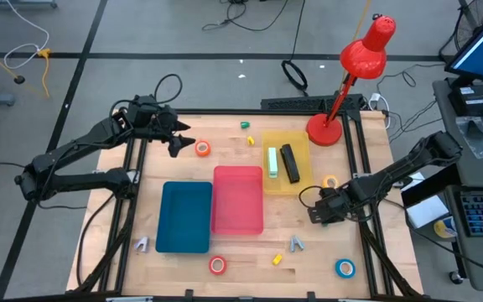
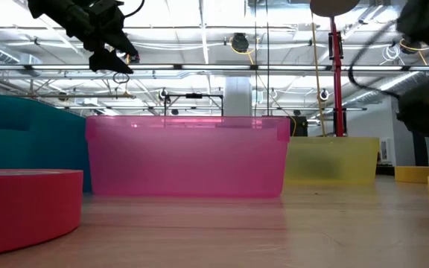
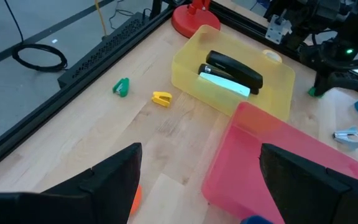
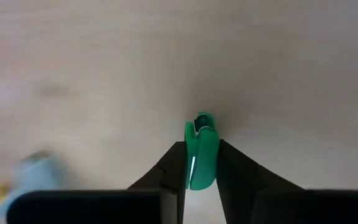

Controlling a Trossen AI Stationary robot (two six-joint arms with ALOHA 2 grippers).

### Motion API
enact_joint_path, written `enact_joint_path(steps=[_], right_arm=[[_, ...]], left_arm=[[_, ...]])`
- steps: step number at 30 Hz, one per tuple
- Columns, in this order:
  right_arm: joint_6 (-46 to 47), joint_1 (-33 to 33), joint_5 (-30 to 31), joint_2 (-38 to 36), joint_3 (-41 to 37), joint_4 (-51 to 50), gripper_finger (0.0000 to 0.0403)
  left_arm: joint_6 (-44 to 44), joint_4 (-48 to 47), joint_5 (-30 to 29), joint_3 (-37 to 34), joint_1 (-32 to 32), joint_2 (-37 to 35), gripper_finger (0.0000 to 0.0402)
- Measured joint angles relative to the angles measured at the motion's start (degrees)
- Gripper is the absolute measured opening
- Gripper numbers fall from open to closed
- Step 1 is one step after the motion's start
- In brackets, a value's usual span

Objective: Pick and place Stapler, Stapler remover, tape
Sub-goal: Put the bottom green stapler into the yellow bin

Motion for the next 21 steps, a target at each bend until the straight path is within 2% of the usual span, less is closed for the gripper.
enact_joint_path(steps=[3, 11, 16, 21], right_arm=[[-0.45, -0.71, 1.94, -3.12, 1.72, 1.75, 0.0056], [-7.15, -5.90, 14.98, -8.01, 6.52, 5.23, 0.0055], [-15.75, -12.40, 19.58, -8.54, 7.70, 7.69, 0.0055], [-25.66, -21.73, 22.58, -8.34, 7.70, 7.64, 0.0055]], left_arm=[[-0.09, 0.04, -0.01, 0.00, 0.00, 0.00, 0.0324], [-0.30, 0.06, 0.00, 0.00, 0.00, 0.00, 0.0324], [-0.26, 0.06, -0.02, 0.00, 0.02, 0.00, 0.0324], [-0.24, 0.05, 0.00, 0.00, 0.00, 0.00, 0.0324]])
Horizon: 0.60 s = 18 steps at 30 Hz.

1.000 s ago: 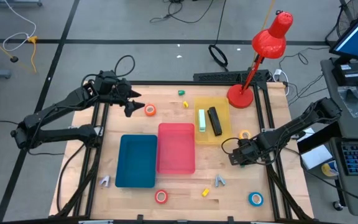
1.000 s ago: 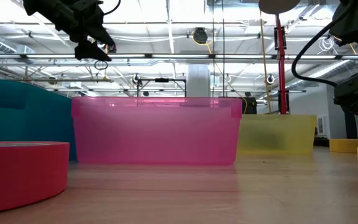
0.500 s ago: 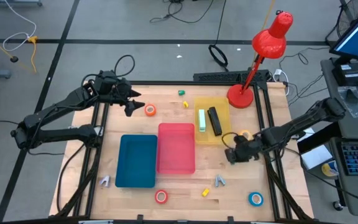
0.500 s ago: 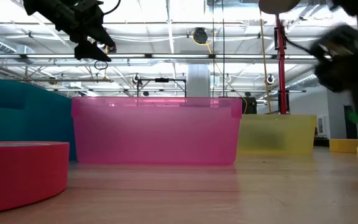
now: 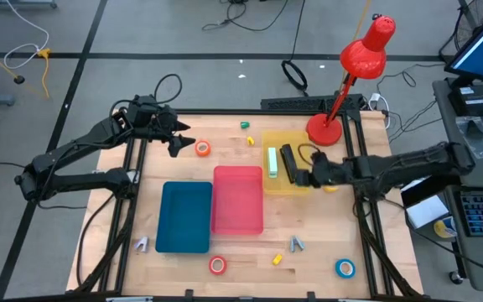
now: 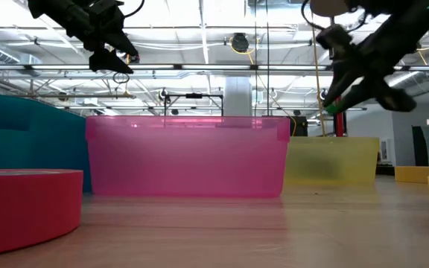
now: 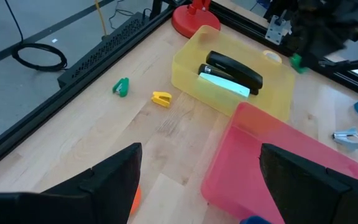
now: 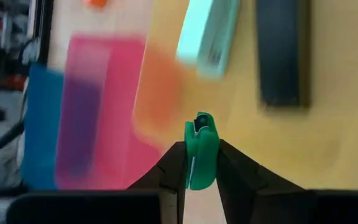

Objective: Pick and place Stapler, Stapler remover, tape
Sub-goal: Put the bottom green stapler into the yellow bin

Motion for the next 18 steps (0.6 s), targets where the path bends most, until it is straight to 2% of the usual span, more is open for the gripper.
enact_joint_path(steps=[9, 14, 18], right_arm=[[-16.91, -17.98, 1.33, 0.30, 0.00, 3.11, 0.0055], [-24.97, -23.65, -0.39, 1.87, 0.09, 9.16, 0.0055], [-30.66, -25.77, -3.31, 4.70, 1.81, 9.50, 0.0055]], left_arm=[[0.00, 0.00, 0.00, 0.00, 0.02, 0.00, 0.0324], [0.00, 0.00, 0.00, 0.00, 0.02, 0.00, 0.0324], [-0.08, 0.00, 0.00, 0.00, 0.02, 0.00, 0.0324]])
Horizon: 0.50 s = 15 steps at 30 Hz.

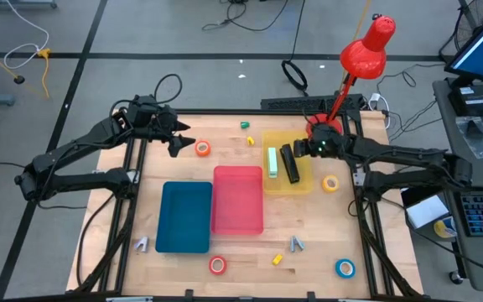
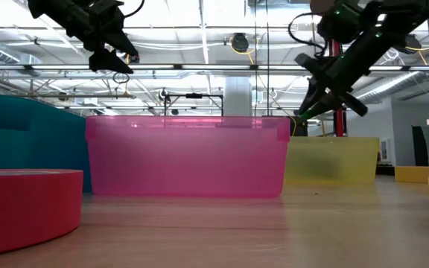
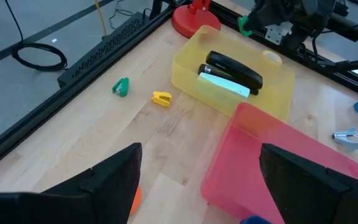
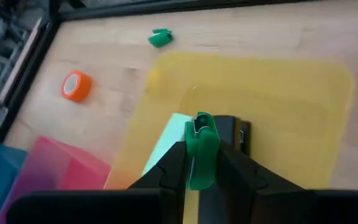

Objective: Pick and place Stapler, Stapler remover, tape
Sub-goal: Put the bottom green stapler into the yellow bin

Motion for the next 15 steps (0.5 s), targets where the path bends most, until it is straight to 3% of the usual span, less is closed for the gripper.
enact_joint_path(steps=[6, 15], right_arm=[[-9.90, -1.63, 0.13, 6.95, 9.64, -9.54, 0.0055], [-14.09, -5.18, -0.10, 21.48, 26.01, -30.74, 0.0055]], left_arm=[[-0.89, 0.00, -0.01, 0.00, 0.00, 0.00, 0.0324], [-0.92, 0.00, -0.02, 0.00, 0.00, 0.00, 0.0324]])
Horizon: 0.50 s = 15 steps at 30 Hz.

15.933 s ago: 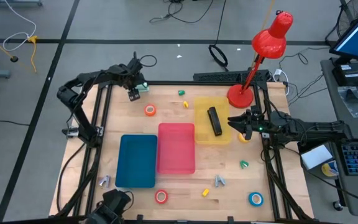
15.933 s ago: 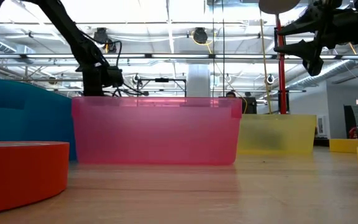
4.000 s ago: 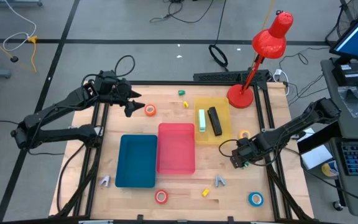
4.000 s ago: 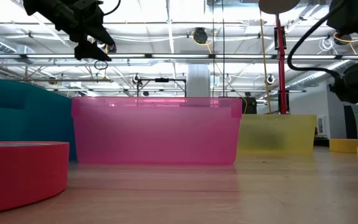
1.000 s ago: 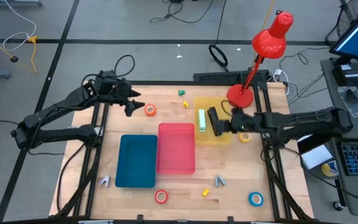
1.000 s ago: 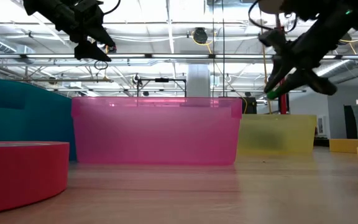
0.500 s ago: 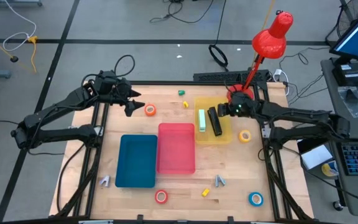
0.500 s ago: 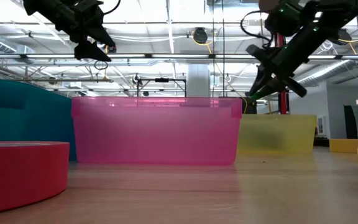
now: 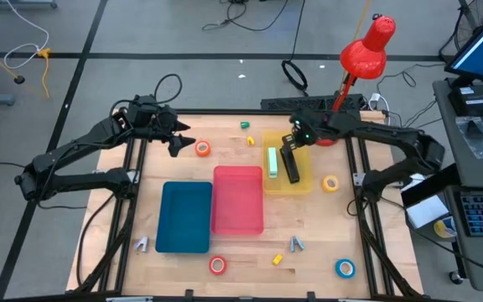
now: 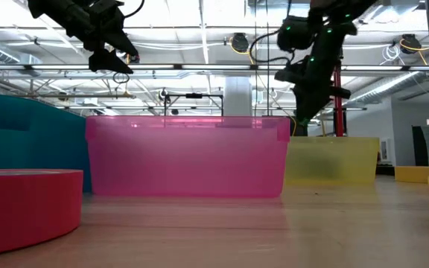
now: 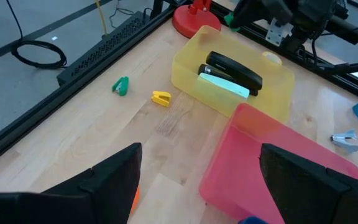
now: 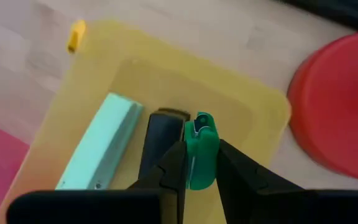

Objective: Pick and place Stapler, Stapler remover, tape
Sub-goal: Put the bottom green stapler into the yellow bin

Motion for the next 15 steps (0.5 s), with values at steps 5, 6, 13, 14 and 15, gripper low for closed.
enact_joint_path(steps=[5, 6, 13, 14, 15], right_arm=[[-2.07, -0.30, 0.02, 6.82, 3.67, -3.86, 0.0055], [-2.47, -0.49, 0.05, 7.74, 3.75, -3.89, 0.0055], [-4.05, -1.11, 0.09, 12.79, 3.77, -4.18, 0.0055], [-4.14, -1.25, 0.10, 13.38, 3.81, -4.08, 0.0055], [-4.19, -1.39, 0.08, 13.97, 3.82, -4.18, 0.0055]], left_arm=[[0.06, 0.00, 0.00, 0.00, 0.00, 0.00, 0.0324], [0.07, 0.00, 0.00, 0.00, 0.00, 0.00, 0.0324], [0.04, -0.02, 0.00, 0.00, 0.00, 0.00, 0.0324], [0.04, -0.02, 0.00, 0.00, -0.01, 0.00, 0.0324], [0.07, -0.02, 0.00, 0.00, -0.02, 0.00, 0.0324]])
